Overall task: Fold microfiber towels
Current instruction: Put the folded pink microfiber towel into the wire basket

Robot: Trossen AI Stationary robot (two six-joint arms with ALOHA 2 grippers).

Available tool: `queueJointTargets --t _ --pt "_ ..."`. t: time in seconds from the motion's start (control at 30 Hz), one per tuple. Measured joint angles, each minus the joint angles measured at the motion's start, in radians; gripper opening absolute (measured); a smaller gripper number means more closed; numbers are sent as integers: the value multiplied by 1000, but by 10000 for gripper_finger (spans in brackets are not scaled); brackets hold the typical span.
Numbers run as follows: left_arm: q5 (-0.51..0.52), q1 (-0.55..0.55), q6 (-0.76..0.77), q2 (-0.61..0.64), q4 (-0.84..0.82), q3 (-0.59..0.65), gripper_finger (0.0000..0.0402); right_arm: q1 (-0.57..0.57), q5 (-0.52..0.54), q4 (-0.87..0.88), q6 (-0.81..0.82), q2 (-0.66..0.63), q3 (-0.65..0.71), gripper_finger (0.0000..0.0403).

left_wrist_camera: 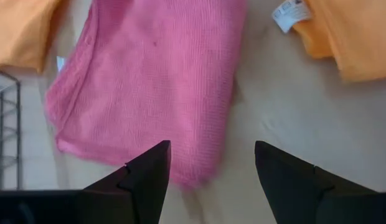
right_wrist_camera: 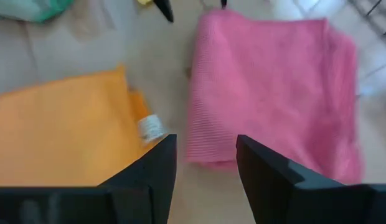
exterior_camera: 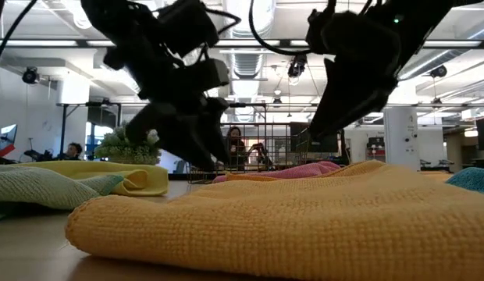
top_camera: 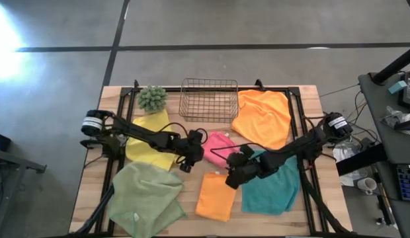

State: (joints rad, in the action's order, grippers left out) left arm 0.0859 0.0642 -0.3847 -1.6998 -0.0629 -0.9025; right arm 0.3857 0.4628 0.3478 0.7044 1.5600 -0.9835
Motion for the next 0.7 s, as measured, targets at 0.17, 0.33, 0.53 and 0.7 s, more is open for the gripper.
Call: queueJointTargets --t 0.17,0.33,0.53,0.7 --pt "-3 -6 -23 -61 30 -6 217 -37 -85 -31 -124 22 -28 155" --pt "5 -7 -22 -93 43 -12 217 -58 -132 -35 -209 103 -73 155" --pt "47 -17 -22 -96 51 -12 217 -68 -79 45 -219 194 -141 155" --pt "50 -29 -15 -116 86 -11 212 -81 -76 97 -215 240 -173 155"
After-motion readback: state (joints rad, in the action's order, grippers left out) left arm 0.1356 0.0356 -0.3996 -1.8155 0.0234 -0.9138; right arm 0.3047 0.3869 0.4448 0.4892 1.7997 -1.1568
